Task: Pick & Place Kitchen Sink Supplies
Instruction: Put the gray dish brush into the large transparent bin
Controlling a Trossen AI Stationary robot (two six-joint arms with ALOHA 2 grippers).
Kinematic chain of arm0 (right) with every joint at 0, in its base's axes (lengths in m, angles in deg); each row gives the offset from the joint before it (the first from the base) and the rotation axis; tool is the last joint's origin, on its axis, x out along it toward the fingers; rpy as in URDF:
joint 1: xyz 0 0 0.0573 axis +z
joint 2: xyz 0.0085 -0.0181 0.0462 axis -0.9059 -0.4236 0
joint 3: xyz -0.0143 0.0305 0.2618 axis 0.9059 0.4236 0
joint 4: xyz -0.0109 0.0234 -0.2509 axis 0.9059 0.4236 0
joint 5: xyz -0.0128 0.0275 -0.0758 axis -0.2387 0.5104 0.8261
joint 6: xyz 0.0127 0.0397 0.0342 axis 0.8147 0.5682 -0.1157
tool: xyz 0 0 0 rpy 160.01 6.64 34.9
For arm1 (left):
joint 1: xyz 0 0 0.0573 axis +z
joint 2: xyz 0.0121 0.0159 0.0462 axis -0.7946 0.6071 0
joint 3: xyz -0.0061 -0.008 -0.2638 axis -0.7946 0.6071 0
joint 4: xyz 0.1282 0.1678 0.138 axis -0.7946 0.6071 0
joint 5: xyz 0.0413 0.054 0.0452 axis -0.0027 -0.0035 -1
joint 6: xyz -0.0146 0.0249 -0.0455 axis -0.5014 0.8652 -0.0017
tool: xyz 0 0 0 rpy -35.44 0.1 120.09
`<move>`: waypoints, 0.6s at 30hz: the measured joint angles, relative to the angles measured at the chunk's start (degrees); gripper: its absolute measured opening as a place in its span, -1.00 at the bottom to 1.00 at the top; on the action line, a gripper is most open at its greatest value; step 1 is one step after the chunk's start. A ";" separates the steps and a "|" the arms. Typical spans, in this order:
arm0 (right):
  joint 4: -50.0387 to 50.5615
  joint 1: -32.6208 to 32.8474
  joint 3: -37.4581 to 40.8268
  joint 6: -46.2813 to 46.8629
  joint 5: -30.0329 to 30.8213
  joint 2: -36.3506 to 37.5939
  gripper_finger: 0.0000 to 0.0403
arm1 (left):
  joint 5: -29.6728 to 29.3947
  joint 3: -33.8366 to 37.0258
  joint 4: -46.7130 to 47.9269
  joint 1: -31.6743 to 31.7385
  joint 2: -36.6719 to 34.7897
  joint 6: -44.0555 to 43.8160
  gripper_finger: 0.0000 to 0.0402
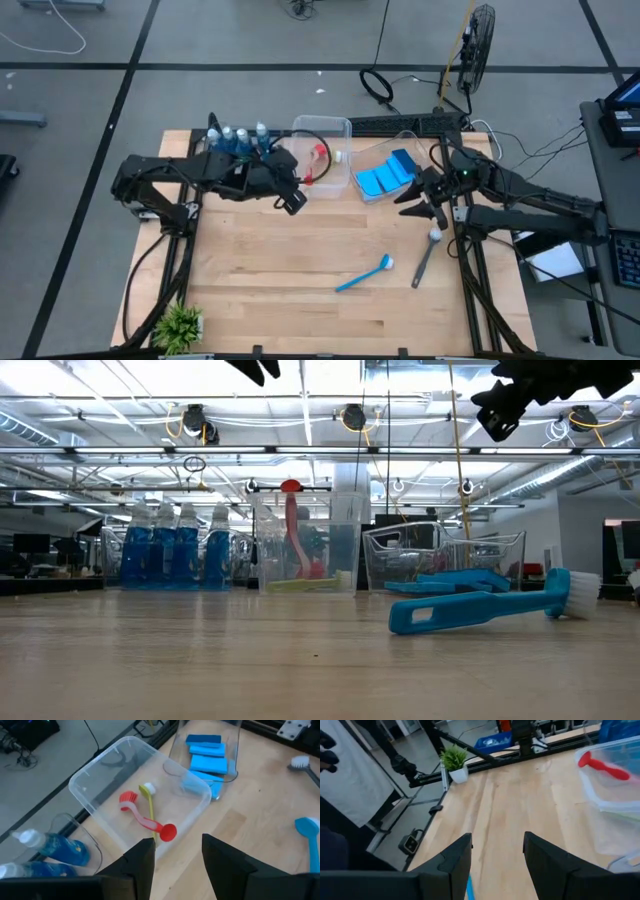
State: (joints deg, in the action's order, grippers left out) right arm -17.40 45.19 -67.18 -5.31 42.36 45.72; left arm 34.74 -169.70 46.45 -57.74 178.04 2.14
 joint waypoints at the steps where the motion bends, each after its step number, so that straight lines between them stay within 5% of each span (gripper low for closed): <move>1: 0.13 0.46 0.00 0.11 0.02 0.00 -0.16 | 0.08 0.94 -0.69 0.00 -0.18 0.00 -0.17; 7: 0.07 4.21 0.00 -0.19 5.68 0.07 -0.16 | 0.52 8.34 -9.06 0.00 -2.59 0.72 -0.17; 18: 7.24 11.43 -4.08 2.51 20.22 -0.37 -0.16 | 2.70 29.82 -23.08 -1.43 -18.04 2.52 -0.17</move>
State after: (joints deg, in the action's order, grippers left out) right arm -10.16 56.62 -71.26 -2.80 62.58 45.35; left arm 37.44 -139.88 23.37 -59.18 160.00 4.65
